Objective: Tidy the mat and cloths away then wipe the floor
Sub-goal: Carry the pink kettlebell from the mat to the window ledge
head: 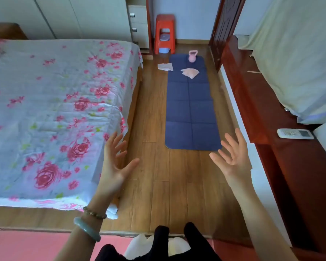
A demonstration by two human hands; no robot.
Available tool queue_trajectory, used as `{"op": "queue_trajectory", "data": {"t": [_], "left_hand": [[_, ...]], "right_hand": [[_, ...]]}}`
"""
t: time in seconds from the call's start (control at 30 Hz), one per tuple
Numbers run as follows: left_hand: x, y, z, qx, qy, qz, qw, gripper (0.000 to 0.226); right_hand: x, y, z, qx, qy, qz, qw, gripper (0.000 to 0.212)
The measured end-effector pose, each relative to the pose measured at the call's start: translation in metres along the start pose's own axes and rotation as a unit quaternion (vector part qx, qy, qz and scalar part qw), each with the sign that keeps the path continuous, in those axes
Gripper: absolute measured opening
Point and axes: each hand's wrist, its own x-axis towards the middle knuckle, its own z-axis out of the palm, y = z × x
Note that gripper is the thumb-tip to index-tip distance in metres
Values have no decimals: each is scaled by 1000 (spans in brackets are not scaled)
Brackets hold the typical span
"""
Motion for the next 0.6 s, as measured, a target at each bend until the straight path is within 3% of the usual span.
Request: {"op": "queue_trajectory", "data": {"t": [0.3,0.6], "left_hand": [[38,-21,-15,-3,61,-37,997,89],[180,-52,-37,2,30,-18,999,90]], "right_hand": [[57,25,31,-25,-55,21,998,92],[174,29,111,-32,-37,24,999,92]]}}
